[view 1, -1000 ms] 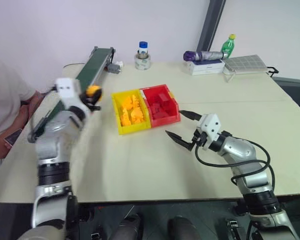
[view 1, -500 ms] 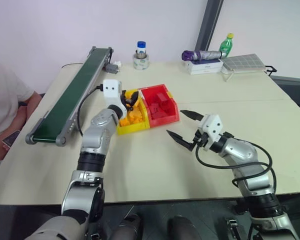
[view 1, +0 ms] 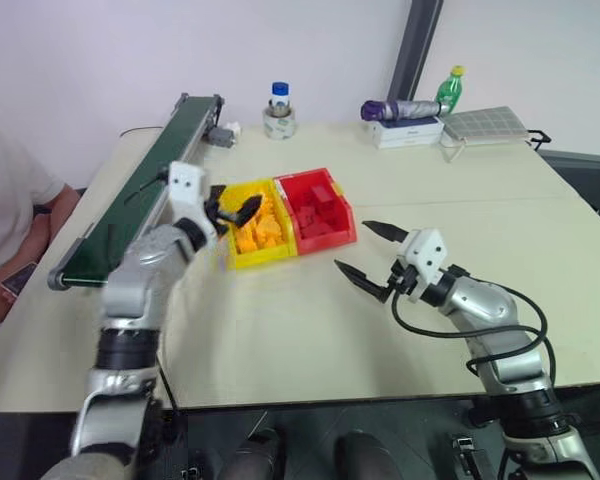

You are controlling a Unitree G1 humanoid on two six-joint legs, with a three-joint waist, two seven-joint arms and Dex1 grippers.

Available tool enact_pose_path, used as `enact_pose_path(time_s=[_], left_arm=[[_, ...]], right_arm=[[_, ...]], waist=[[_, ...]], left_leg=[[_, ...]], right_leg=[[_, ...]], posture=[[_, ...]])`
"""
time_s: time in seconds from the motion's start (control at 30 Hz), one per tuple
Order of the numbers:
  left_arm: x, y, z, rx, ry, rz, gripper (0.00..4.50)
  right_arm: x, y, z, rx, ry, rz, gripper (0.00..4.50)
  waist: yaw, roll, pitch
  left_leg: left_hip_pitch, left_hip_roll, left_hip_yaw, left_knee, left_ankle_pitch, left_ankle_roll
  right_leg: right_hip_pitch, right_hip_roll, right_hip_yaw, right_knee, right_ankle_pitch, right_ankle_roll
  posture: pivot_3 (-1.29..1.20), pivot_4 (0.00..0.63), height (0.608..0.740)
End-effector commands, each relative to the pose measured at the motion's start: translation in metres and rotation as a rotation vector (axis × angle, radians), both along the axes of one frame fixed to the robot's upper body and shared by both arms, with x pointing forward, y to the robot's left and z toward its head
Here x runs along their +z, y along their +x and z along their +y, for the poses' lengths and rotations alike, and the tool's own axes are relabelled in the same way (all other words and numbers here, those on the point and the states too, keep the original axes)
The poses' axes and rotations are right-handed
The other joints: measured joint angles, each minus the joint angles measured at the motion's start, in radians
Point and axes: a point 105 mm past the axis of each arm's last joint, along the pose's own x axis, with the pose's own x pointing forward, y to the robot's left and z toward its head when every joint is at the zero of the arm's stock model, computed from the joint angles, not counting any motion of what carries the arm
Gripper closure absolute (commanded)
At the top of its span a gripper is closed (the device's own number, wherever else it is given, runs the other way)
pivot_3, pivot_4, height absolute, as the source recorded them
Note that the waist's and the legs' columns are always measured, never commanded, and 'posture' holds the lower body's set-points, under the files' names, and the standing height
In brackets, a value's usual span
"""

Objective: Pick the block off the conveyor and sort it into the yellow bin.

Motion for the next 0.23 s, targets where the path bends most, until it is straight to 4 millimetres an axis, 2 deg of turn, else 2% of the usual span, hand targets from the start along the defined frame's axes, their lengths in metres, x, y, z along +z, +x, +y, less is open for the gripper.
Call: enact_pose_path(time_s=[0.03, 0.13, 0.23], left_arm=[[-0.004, -0.029, 0.004, -0.083, 0.048, 0.015, 0.08], [-0.013, -0.052, 0.011, -0.145, 0.127, 0.003, 0.08], [-0.008, -0.046, 0.035, -0.072, 0.158, -0.018, 0.08]], right_arm=[[0.014, -0.001, 0.002, 0.022, 0.002, -0.053, 0.00], [0.014, -0.001, 0.002, 0.030, -0.002, -0.054, 0.00], [0.013, -0.001, 0.002, 0.030, 0.004, -0.054, 0.00]], waist=[[0.004, 0.000, 0.000], [0.006, 0.000, 0.000], [0.014, 0.000, 0.000]], left_leg=[[0.000, 0.000, 0.000, 0.000, -0.001, -0.001], [0.000, 0.000, 0.000, 0.000, -0.001, -0.002], [0.000, 0.000, -0.001, -0.001, -0.001, -0.002]], right_leg=[[0.000, 0.000, 0.000, 0.000, 0.000, 0.000], [0.001, 0.000, 0.000, -0.002, -0.002, -0.004], [0.000, 0.000, 0.000, -0.002, -0.002, -0.005]], posture=[[0.00, 0.150, 0.740], [0.00, 0.150, 0.740], [0.00, 0.150, 0.740]])
